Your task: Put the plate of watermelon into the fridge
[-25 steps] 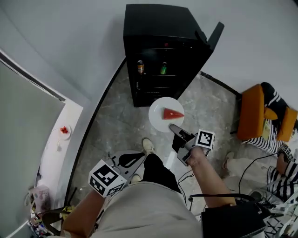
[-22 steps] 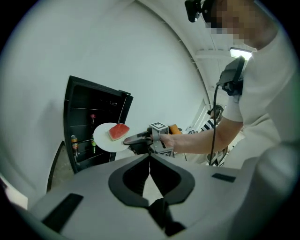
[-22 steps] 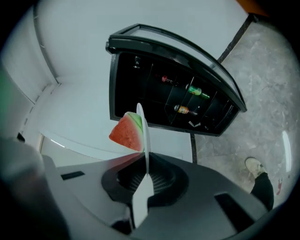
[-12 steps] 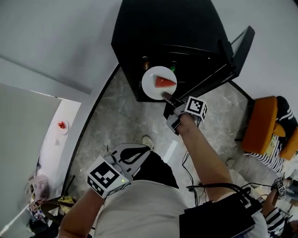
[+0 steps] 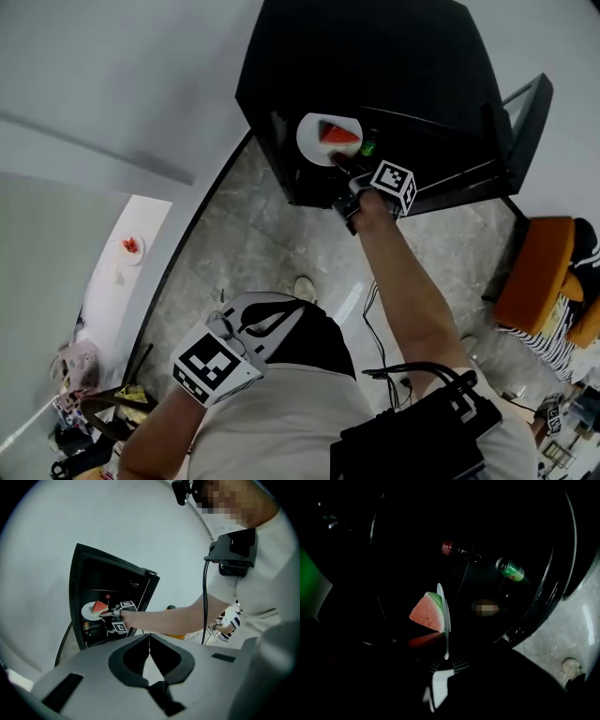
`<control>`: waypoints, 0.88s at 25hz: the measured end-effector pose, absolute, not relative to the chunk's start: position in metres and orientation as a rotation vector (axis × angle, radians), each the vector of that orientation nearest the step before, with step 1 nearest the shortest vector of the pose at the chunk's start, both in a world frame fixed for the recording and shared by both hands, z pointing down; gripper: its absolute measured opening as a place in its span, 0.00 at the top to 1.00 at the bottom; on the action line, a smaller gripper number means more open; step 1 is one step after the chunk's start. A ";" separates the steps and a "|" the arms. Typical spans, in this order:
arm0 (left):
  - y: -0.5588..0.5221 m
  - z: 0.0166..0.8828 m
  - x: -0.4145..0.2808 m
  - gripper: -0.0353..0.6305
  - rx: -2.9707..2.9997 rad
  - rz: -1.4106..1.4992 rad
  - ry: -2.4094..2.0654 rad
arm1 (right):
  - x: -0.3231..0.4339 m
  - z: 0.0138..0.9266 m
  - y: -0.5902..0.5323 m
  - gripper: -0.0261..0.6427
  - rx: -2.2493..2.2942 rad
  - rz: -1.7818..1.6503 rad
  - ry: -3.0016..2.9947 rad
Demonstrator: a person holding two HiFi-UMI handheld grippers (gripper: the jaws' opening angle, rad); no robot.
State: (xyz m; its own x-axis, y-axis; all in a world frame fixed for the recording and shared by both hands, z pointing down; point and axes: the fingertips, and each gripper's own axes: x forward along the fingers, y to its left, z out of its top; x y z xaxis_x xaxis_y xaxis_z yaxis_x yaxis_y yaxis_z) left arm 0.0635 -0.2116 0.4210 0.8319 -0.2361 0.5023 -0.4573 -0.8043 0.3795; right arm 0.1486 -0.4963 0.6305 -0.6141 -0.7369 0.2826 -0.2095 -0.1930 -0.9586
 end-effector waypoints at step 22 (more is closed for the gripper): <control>-0.217 0.446 0.030 0.93 2.442 0.603 -0.591 | 0.139 0.682 -0.567 0.93 -1.221 -1.923 1.527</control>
State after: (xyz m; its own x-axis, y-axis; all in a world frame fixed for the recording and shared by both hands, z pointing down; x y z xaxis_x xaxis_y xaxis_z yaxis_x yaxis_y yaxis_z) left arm 0.0298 -0.2172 0.4455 0.8027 -0.2759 0.5288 -0.5231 -0.7516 0.4018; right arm 0.1385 -0.5670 0.6824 -0.5407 -0.7488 0.3832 -0.2036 -0.3255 -0.9234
